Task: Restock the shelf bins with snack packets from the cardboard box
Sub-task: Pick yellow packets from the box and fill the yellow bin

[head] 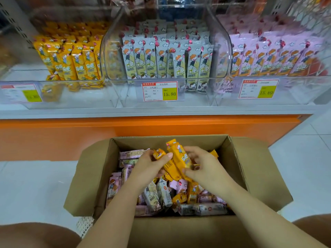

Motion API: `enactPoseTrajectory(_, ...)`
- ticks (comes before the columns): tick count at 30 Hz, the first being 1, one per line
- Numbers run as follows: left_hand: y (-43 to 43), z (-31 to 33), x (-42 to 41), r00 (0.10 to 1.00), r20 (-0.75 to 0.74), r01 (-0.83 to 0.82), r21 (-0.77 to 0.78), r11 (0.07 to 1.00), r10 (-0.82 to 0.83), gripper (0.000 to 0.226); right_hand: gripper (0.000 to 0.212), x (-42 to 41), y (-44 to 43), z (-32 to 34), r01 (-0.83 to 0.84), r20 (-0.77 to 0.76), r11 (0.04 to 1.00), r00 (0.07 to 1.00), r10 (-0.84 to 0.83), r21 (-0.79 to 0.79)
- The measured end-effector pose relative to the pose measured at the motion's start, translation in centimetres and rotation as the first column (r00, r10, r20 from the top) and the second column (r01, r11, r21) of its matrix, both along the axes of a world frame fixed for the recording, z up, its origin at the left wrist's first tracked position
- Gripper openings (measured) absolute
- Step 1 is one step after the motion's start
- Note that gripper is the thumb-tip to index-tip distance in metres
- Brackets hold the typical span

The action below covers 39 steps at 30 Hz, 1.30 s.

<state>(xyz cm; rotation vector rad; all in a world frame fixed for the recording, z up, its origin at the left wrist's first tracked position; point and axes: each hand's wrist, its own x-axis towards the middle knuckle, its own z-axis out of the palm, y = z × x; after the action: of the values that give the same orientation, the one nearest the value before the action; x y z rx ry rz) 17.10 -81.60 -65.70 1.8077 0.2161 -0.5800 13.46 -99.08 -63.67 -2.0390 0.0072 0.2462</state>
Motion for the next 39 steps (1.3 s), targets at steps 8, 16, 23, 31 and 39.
enactPoseTrajectory(8,-0.1,1.9,-0.6,0.982,-0.188,-0.057,-0.345,0.937,-0.010,0.035,0.048,-0.8,-0.2,0.0,0.069,-0.045,0.995,0.997,-0.065,0.077)
enactPoseTrajectory(16,1.8,3.1,0.5,0.985,-0.105,0.084,-0.404,0.911,-0.138,0.038,0.044,0.4,-2.1,0.3,0.204,-0.107,0.959,0.977,-0.186,0.196)
enactPoseTrajectory(23,1.4,3.3,0.9,0.985,-0.055,0.128,-0.383,0.915,-0.161,0.057,0.046,0.0,-1.0,-0.5,0.087,-0.083,0.976,0.994,-0.072,0.199)
enactPoseTrajectory(31,1.1,2.6,0.6,0.985,-0.020,0.163,-0.269,0.949,-0.174,0.047,0.046,0.6,-0.8,-0.6,-0.066,-0.030,0.991,0.997,0.070,0.119)
enactPoseTrajectory(39,2.6,0.0,0.8,0.990,0.138,-0.014,0.107,0.994,-0.001,0.046,0.064,3.2,-6.1,-7.9,0.024,-0.233,0.893,0.962,-0.143,-0.449)
